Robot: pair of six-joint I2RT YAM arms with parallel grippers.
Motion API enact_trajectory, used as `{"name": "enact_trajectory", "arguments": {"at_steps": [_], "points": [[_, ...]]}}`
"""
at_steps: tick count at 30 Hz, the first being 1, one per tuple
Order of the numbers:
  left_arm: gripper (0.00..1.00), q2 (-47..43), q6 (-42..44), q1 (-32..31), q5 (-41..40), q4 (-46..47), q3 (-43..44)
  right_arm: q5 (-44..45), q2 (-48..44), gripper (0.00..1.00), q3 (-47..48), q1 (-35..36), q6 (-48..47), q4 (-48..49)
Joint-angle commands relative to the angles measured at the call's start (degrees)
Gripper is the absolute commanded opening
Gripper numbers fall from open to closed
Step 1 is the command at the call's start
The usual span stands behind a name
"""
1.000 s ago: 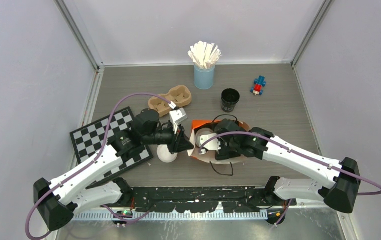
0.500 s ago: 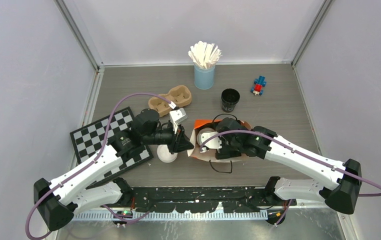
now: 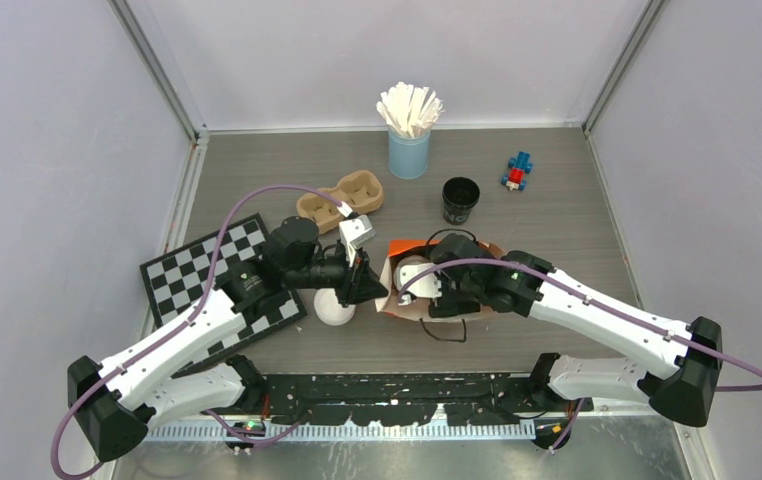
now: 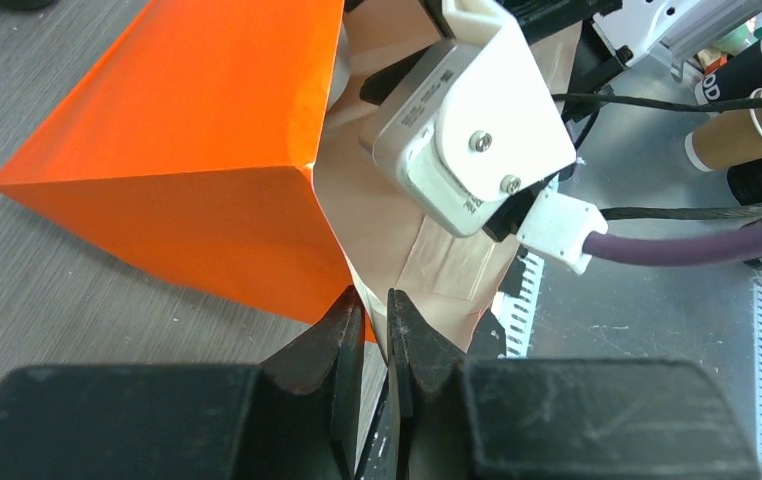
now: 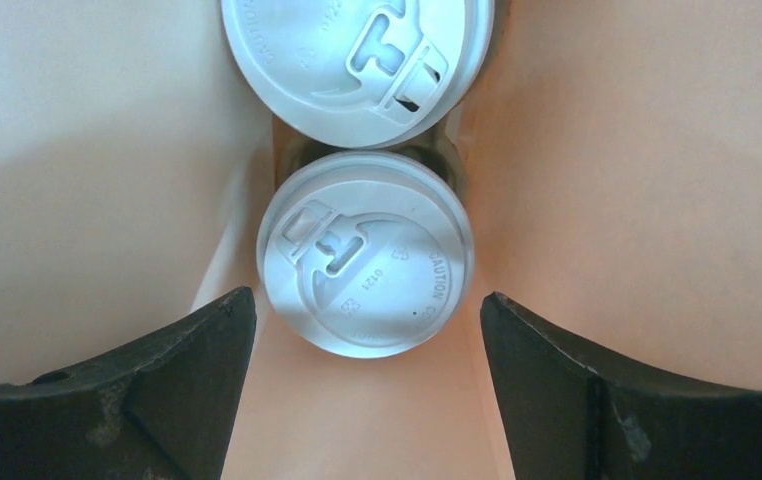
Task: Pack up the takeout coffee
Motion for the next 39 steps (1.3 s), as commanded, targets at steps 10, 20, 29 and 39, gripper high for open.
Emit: {"name": "enact_trajectory", "arguments": {"at_steps": [10,20,29,39], "points": [[0.16,0.1,1.0,-0.1,-0.7,1.0,2.7,-3.4,0.6,0.86,3.4,1.6,2.7,-0.4],[0.16,-0.3,0.7,-0.1,-0.6,0.9,2.7,-1.4,0.4,0.42,1.1,1.5,2.3,3.2],[0.16,-0.6,0.2,-0.1,-0.1,1.3,2.3,-0.7,0.1,0.29,-1.7,1.6,4.3,6.3],[0.16,-1.0,0.1,-0.1,0.1,1.0,2.4,4.6,-1.2,0.29,-6.1,1.0,4.6,13.1]]}}
